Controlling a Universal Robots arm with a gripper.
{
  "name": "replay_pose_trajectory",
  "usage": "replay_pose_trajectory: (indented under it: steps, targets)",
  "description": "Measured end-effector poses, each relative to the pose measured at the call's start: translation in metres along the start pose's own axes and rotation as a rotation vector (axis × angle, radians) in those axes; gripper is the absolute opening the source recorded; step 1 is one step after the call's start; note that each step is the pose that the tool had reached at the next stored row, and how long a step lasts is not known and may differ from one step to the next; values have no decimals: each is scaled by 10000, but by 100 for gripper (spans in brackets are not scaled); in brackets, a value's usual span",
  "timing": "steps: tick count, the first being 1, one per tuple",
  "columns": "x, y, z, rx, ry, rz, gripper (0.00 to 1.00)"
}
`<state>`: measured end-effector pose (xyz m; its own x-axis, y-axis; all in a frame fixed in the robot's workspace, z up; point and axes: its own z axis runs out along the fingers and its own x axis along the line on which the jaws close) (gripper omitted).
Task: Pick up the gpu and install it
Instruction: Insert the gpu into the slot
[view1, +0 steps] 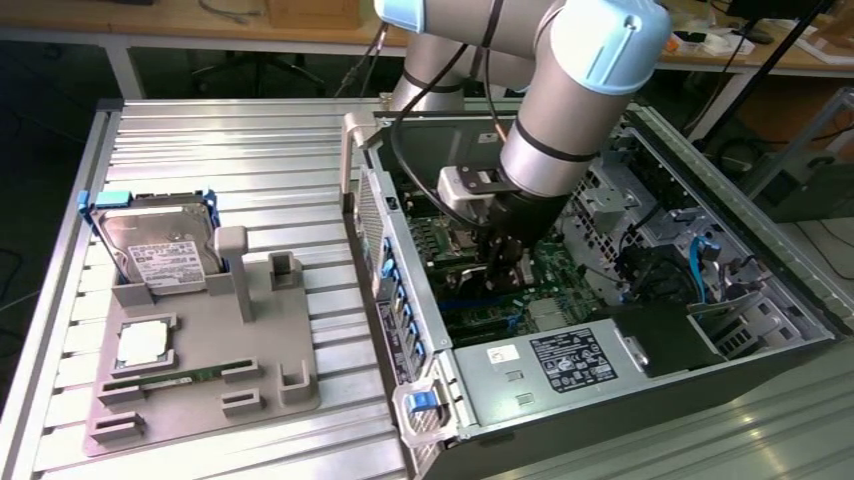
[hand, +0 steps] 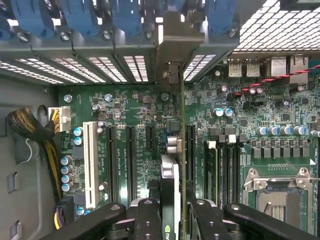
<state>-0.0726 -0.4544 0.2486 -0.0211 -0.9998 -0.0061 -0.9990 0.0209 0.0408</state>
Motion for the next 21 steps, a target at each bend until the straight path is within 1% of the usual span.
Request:
replay_pose_trajectory:
  steps: [5,10,13,16,21]
  targets:
    - [2,-3,54,-1,10,1,28]
    - [2,-5,106,0,6,1,28]
    - [2,-1,158,-1,10,5,28]
    - [3,13,202,5,1,5,28]
    - [2,16,204,0,-3,8,28]
